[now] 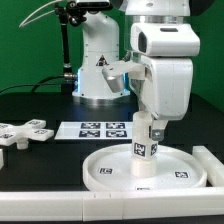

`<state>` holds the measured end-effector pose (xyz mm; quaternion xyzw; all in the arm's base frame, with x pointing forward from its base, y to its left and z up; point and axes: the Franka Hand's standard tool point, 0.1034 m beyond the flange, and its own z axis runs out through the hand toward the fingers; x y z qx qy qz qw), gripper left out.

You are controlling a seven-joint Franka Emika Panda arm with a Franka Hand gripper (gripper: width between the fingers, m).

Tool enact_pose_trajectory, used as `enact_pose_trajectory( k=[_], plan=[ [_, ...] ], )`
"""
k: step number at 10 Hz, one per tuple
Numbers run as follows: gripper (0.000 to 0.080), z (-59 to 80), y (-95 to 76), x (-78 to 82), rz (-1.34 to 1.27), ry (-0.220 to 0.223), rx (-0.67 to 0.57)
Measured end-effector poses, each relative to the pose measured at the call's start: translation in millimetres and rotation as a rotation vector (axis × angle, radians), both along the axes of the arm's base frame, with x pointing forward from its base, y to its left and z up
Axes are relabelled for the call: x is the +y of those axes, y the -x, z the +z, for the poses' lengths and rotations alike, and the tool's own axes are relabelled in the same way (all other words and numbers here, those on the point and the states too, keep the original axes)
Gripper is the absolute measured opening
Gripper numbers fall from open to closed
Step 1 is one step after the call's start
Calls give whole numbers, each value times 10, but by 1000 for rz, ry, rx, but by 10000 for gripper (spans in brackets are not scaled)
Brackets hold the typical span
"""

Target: Assemble round table

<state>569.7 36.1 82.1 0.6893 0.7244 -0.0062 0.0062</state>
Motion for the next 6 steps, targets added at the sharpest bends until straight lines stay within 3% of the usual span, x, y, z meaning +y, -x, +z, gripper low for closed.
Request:
enact_pose_trajectory(
  k=[1, 6],
  plan=[
    [431, -17, 51, -6, -1, 3, 22],
    [425, -24, 66, -16, -34, 3, 29]
  ],
)
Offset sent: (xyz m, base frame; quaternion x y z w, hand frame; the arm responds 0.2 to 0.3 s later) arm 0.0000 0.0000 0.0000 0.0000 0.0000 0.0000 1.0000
